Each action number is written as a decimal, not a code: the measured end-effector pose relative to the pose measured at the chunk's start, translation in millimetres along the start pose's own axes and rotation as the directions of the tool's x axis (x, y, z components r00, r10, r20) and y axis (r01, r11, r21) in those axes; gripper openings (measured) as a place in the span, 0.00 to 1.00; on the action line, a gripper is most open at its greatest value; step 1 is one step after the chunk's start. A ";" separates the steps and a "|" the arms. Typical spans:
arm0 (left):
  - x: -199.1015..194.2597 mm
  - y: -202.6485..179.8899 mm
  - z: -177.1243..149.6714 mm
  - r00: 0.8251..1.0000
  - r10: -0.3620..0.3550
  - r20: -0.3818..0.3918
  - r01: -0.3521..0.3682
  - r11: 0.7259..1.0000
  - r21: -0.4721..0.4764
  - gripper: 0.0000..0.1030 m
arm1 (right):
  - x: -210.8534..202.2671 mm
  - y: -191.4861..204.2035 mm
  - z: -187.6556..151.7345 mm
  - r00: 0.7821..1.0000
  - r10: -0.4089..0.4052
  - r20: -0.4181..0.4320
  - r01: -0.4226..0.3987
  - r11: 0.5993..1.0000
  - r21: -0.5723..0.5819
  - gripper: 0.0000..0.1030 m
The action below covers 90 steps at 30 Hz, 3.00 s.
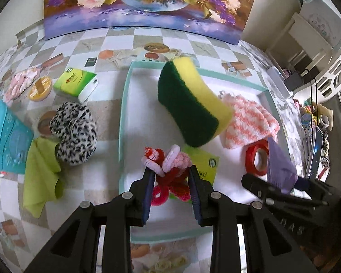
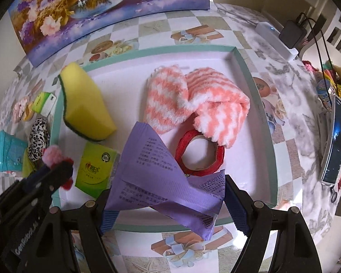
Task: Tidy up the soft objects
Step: 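Carry the plush toy with the left tool while the right tool carries the pouch over the tray, then open the left tool to drop the plush toy while the right tool releases the pouch into the tray, then withdraw both tools from the tray back toward the pile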
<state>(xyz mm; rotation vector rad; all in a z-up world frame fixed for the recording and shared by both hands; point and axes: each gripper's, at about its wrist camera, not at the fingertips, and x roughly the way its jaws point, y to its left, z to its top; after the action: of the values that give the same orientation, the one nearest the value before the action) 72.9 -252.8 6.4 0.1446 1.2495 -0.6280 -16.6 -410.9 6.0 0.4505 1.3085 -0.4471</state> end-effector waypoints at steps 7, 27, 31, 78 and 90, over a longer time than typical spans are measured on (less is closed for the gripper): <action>11.7 1.7 15.5 1.000 0.009 0.009 -0.009 1.000 -0.015 0.31 | 0.5 0.1 -0.6 1.000 0.003 0.003 -0.003 1.000 0.000 0.81; -36.3 25.2 30.7 0.998 0.023 0.060 -0.016 0.993 -0.115 0.90 | -26.7 -4.7 2.0 0.995 -0.038 0.088 0.037 0.999 0.004 1.00; -45.9 40.4 31.7 0.994 0.062 0.087 -0.048 0.985 -0.164 0.92 | -27.3 -8.0 1.8 0.994 -0.044 0.096 0.043 0.999 0.015 1.00; -114.5 146.8 -14.2 0.982 0.180 0.059 -0.140 0.901 -0.410 0.93 | -41.7 152.0 -29.1 0.991 0.050 0.123 -0.001 0.928 -0.371 1.00; -72.3 171.2 -23.8 0.978 0.194 -0.071 -0.205 0.860 -0.468 0.93 | -5.2 162.8 -29.2 0.995 0.093 0.035 -0.073 0.922 -0.380 1.00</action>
<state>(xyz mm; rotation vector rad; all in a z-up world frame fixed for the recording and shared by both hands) 129.0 -75.1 25.2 -0.1286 1.3543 -0.1271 48.5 -259.1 15.5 0.1673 1.2824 -0.1266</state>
